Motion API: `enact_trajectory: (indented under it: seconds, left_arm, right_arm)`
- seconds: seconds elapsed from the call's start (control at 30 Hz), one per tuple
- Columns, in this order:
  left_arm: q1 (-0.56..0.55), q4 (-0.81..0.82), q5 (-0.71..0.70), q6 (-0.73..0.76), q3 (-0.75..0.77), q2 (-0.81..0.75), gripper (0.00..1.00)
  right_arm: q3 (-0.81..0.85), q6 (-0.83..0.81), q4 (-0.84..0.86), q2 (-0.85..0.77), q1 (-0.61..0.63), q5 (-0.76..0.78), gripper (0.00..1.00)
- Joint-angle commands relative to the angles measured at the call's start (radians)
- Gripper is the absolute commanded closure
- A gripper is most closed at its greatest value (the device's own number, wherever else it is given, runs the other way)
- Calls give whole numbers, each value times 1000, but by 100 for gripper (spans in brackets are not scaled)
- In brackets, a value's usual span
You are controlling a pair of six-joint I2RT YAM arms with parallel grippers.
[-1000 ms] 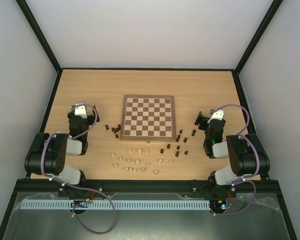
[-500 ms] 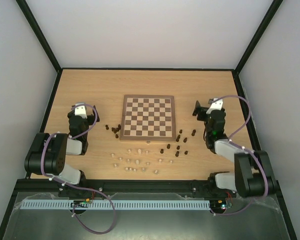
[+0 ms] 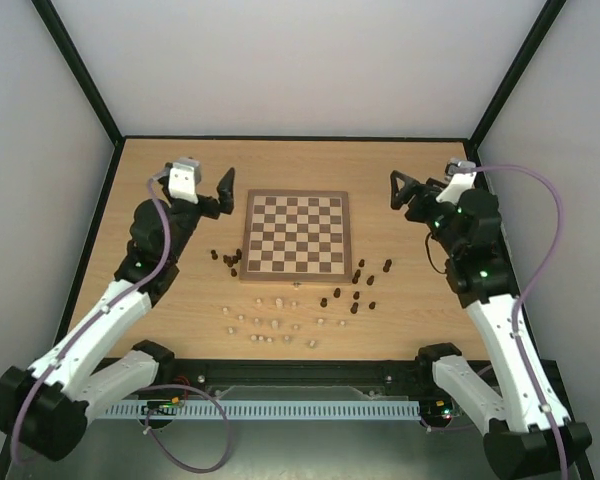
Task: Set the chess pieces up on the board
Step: Pick up the chess piece at the center of the board.
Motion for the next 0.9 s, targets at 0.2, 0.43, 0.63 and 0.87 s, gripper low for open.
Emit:
enact_trajectory:
  seconds: [0.2, 0.43, 0.63, 0.87]
  left_arm:
    - [-153, -614, 7, -416, 343, -41, 0]
    - [-151, -732, -68, -612, 245, -165, 0]
    - [-149, -761, -115, -695, 97, -450, 0]
    - [-149, -700, 37, -626, 64, -497, 1]
  right_arm:
    - [135, 155, -531, -150, 2, -318, 1]
    - [59, 203, -445, -134, 3, -531, 1]
    - [23, 172, -452, -74, 4, -588, 1]
    - [60, 84, -517, 0, 59, -526, 1]
